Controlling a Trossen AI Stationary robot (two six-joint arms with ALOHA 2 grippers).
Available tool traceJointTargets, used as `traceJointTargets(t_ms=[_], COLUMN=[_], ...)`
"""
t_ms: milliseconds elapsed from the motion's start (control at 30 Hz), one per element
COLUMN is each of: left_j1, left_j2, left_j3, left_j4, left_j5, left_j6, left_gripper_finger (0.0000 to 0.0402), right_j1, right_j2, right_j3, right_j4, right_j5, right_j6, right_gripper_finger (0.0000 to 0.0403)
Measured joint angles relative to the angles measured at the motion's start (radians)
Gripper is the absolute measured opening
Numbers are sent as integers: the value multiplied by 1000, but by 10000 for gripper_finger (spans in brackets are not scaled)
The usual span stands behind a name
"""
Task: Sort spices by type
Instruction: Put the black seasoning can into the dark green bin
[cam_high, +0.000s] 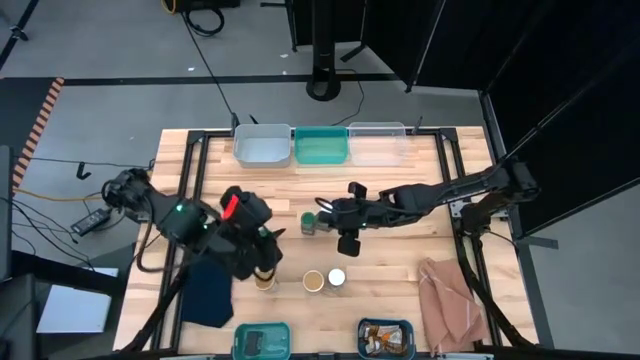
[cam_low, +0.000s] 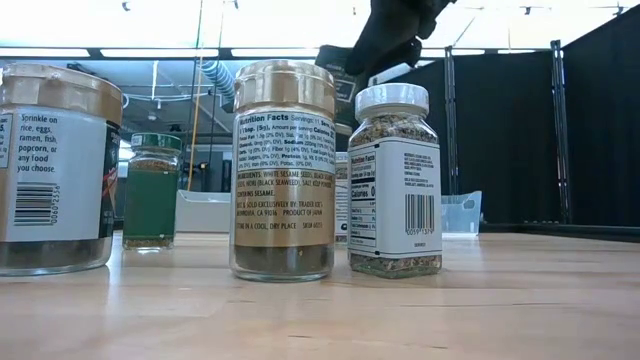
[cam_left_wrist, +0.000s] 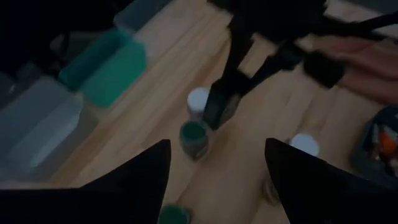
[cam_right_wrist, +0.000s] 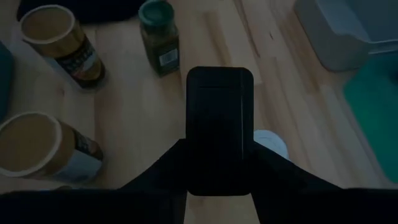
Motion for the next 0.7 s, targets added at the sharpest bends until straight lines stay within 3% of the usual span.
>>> traceJointTargets(t_ms=[267, 500, 700], left_j1=[74, 183, 275], left_j2=[-7, -2, 40], left_j3=[0, 0, 0], left_j4=[194, 199, 205], left_j5=[23, 336, 480], left_j6=[317, 549, 743], left_gripper_finger=[266, 266, 266], right_j1=[21, 27, 27], right_j2=[-4, -4, -4], right_j3=[0, 0, 0], right_j4=[41, 48, 71], right_j5=[2, 3, 3], right_j6=[3, 3, 2], right_gripper_finger=[141, 141, 141])
